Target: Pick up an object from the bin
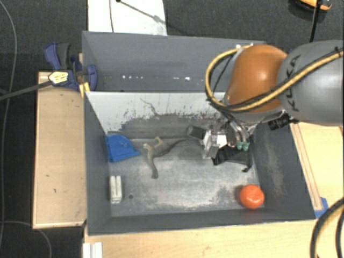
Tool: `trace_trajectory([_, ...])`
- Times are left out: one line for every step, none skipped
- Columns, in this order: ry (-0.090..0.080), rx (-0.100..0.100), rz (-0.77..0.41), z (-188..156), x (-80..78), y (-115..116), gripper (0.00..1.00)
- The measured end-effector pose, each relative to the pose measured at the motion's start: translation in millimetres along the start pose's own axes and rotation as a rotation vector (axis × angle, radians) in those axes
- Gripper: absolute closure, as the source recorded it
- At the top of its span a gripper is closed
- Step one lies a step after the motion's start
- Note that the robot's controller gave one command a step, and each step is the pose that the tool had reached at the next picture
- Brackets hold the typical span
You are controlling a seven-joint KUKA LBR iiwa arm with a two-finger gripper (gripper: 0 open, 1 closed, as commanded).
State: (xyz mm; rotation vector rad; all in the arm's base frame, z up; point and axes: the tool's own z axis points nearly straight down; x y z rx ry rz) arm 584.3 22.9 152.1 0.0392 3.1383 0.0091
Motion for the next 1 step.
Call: trace_trajectory([0.002,0.001,-0.01,-52.4,8.2,-4.5,1.0])
